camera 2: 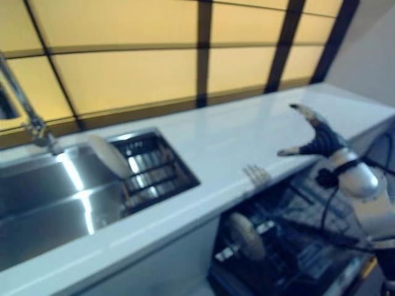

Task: Take plates into dishwasher

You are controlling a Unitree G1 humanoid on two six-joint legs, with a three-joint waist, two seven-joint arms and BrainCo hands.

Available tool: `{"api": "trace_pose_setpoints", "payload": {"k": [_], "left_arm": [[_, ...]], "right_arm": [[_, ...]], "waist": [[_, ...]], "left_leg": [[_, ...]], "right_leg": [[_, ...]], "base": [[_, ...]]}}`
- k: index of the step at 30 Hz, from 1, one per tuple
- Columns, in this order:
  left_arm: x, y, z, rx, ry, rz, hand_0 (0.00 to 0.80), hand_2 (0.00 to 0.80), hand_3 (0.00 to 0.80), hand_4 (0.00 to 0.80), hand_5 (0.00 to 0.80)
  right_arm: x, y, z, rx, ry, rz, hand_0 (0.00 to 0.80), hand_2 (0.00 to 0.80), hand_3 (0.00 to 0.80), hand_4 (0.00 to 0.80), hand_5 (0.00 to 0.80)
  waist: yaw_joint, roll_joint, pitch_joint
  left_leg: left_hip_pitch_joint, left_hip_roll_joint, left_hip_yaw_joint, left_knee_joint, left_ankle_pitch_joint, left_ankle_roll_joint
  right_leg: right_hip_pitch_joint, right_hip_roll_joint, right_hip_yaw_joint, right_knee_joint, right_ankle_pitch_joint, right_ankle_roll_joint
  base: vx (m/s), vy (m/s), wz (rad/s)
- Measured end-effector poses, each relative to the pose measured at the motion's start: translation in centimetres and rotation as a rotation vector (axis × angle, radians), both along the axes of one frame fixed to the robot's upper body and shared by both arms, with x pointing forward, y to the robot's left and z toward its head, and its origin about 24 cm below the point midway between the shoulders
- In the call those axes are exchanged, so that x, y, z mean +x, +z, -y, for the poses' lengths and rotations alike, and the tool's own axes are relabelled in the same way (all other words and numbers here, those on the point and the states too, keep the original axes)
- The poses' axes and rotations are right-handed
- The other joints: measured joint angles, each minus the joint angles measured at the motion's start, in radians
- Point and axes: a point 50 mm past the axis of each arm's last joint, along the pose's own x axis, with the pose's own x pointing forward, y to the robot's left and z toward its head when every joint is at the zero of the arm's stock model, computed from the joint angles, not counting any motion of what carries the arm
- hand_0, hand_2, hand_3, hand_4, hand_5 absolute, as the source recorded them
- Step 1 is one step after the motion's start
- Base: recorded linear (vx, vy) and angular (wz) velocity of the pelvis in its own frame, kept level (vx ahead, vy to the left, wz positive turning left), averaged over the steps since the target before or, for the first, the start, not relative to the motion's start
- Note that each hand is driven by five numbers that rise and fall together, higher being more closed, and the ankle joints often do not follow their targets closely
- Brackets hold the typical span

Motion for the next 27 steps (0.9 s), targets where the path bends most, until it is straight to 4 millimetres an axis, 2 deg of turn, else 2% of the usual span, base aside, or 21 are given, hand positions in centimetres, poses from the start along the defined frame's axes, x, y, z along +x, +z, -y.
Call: {"api": "trace_pose_setpoints", "payload": {"k": [6, 9, 10, 14, 17, 18, 19, 20, 21, 22, 23, 24, 25, 26, 27], "left_arm": [[0.1, 0.3, -0.9, 0.015, 0.034, 0.010, 0.000, 0.000, 0.000, 0.000, 0.000], [0.0, 0.4, -1.5, 0.033, 0.037, 0.007, 0.000, 0.000, 0.000, 0.000, 0.000], [-0.1, 0.4, -1.7, 0.036, 0.040, 0.002, 0.000, 0.000, 0.000, 0.000, 0.000], [0.1, 0.5, -1.7, 0.038, 0.043, 0.006, 0.000, 0.000, 0.000, 0.000, 0.000], [-0.1, 0.5, -1.9, 0.040, 0.052, 0.000, 0.000, 0.000, 0.000, 0.000, 0.000], [0.1, 0.6, -2.1, 0.039, 0.067, 0.007, 0.000, 0.000, 0.000, 0.000, 0.000], [0.5, 0.6, -1.9, 0.027, 0.088, 0.013, 0.000, 0.000, 0.000, 0.000, 0.000], [0.7, 0.5, -1.6, 0.017, 0.091, 0.018, 0.000, 0.000, 0.000, 0.000, 0.000], [1.3, 0.7, -1.5, 0.014, 0.087, 0.032, 0.000, 0.000, 0.000, 0.000, 0.000], [2.1, 0.9, -1.7, 0.020, 0.082, 0.049, 0.000, 0.000, 0.000, 0.000, 0.000], [2.4, 1.0, -1.8, 0.022, 0.081, 0.055, 0.000, 0.000, 0.000, 0.000, 0.000], [3.0, 1.3, -2.0, 0.027, 0.075, 0.072, 0.000, 0.000, 0.000, 0.000, 0.000], [3.6, 1.5, -1.9, 0.028, 0.071, 0.087, 0.000, 0.000, 0.000, 0.000, 0.000], [3.7, 1.5, -1.9, 0.027, 0.068, 0.087, 0.000, 0.000, 0.000, 0.000, 0.000], [3.6, 1.5, -1.9, 0.027, 0.073, 0.084, 0.000, 0.000, 0.000, 0.000, 0.000]], "right_arm": [[1.1, 0.3, -1.9, -0.015, 0.045, 0.005, 0.000, 0.000, 0.000, 0.000, 0.000], [1.7, 0.5, -2.0, 0.013, 0.040, 0.012, 0.000, 0.000, 0.000, 0.000, 0.000], [2.2, 0.2, -2.0, 0.031, 0.030, 0.003, 0.000, 0.000, 0.000, 0.000, 0.000], [2.9, -0.1, -1.8, 0.068, 0.009, 0.001, 0.000, 0.000, 0.000, 0.000, 0.000], [3.2, -0.1, -2.0, 0.085, 0.001, 0.017, 0.000, 0.000, 0.000, 0.000, 0.000], [3.4, -0.3, -1.8, 0.089, -0.013, 0.014, 0.000, 0.000, 0.000, 0.000, 0.000], [3.5, -0.5, -1.4, 0.095, -0.031, 0.009, 0.000, 0.000, 0.000, 0.000, 0.000], [3.6, -0.6, -1.2, 0.098, -0.042, 0.005, 0.000, 0.000, 0.000, 0.000, 0.000], [3.6, -0.6, -1.2, 0.098, -0.045, 0.006, 0.000, 0.000, 0.000, 0.000, 0.000], [3.5, -0.5, -1.1, 0.093, -0.047, 0.010, 0.000, 0.000, 0.000, 0.000, 0.000], [3.5, -0.5, -1.1, 0.093, -0.047, 0.010, 0.000, 0.000, 0.000, 0.000, 0.000], [3.5, -0.6, -1.1, 0.092, -0.045, 0.009, 0.000, 0.000, 0.000, 0.000, 0.000], [3.5, -0.4, -1.2, 0.088, -0.039, 0.015, 0.000, 0.000, 0.000, 0.000, 0.000], [3.5, -0.4, -1.3, 0.085, -0.033, 0.018, 0.000, 0.000, 0.000, 0.000, 0.000], [3.5, -0.6, -1.4, 0.082, -0.030, 0.009, 0.000, 0.000, 0.000, 0.000, 0.000]], "waist": [[0.060, -0.018, -0.002], [0.087, -0.029, 0.001], [0.082, -0.034, 0.002], [0.107, -0.049, 0.011], [0.114, -0.069, 0.023], [0.111, -0.081, 0.029], [0.106, -0.085, 0.036], [0.103, -0.070, 0.036], [0.102, -0.055, 0.038], [0.097, -0.042, 0.045], [0.094, -0.036, 0.048], [0.078, -0.024, 0.051], [0.077, -0.021, 0.053], [0.066, -0.007, 0.060], [0.054, 0.003, 0.059]], "left_leg": [[-0.016, -0.034, -0.058, 0.000, 0.008, 0.012], [-0.022, -0.047, -0.065, 0.000, 0.011, 0.019], [-0.020, -0.056, -0.068, 0.000, 0.010, 0.025], [-0.021, -0.080, -0.083, 0.001, 0.004, 0.043], [-0.035, -0.105, -0.086, 0.017, -0.009, 0.057], [-0.039, -0.124, -0.086, 0.039, -0.023, 0.069], [-0.075, -0.144, -0.086, 0.095, -0.058, 0.099], [-0.080, -0.135, -0.091, 0.100, -0.062, 0.098], [-0.083, -0.136, -0.085, 0.098, -0.065, 0.110], [-0.087, -0.139, -0.091, 0.099, -0.063, 0.130], [-0.085, -0.132, -0.101, 0.096, -0.062, 0.138], [-0.069, -0.136, -0.115, 0.095, -0.065, 0.155], [-0.061, -0.142, -0.120, 0.095, -0.069, 0.163], [-0.039, -0.151, -0.146, 0.087, -0.068, 0.180], [-0.025, -0.154, -0.167, 0.077, -0.069, 0.190]], "right_leg": [[0.032, -0.022, -0.030, 0.001, -0.021, 0.018], [0.040, -0.031, -0.037, 0.002, -0.027, 0.024], [0.049, -0.039, -0.046, 0.007, -0.033, 0.031], [0.052, -0.064, -0.059, 0.029, -0.047, 0.045], [0.045, -0.101, -0.063, 0.069, -0.068, 0.060], [0.038, -0.124, -0.068, 0.102, -0.079, 0.070], [0.014, -0.157, -0.073, 0.177, -0.094, 0.081], [-0.008, -0.162, -0.065, 0.226, -0.086, 0.069], [-0.052, -0.171, -0.047, 0.296, -0.059, 0.054], [-0.108, -0.188, -0.009, 0.409, -0.033, 0.030], [-0.134, -0.197, 0.016, 0.468, -0.015, 0.022], [-0.173, -0.205, 0.066, 0.553, 0.051, 0.017], [-0.203, -0.207, 0.112, 0.611, 0.093, 0.016], [-0.271, -0.207, 0.190, 0.726, 0.175, 0.025], [-0.296, -0.192, 0.217, 0.743, 0.114, 0.050]], "base": [[0.049, 0.045, 0.38], [0.089, 0.068, 0.24], [0.106, 0.081, 0.30], [0.090, 0.099, 0.20], [0.091, 0.212, 0.17], [0.066, 0.240, 0.33], [0.088, 0.288, 0.39], [0.099, 0.256, 0.29], [0.128, 0.293, 0.22], [0.100, 0.223, 0.23], [0.166, 0.207, 0.49], [0.185, 0.111, 0.43], [0.278, 0.097, 0.58], [0.228, -0.047, 0.56], [0.219, -0.084, 0.62]]}}
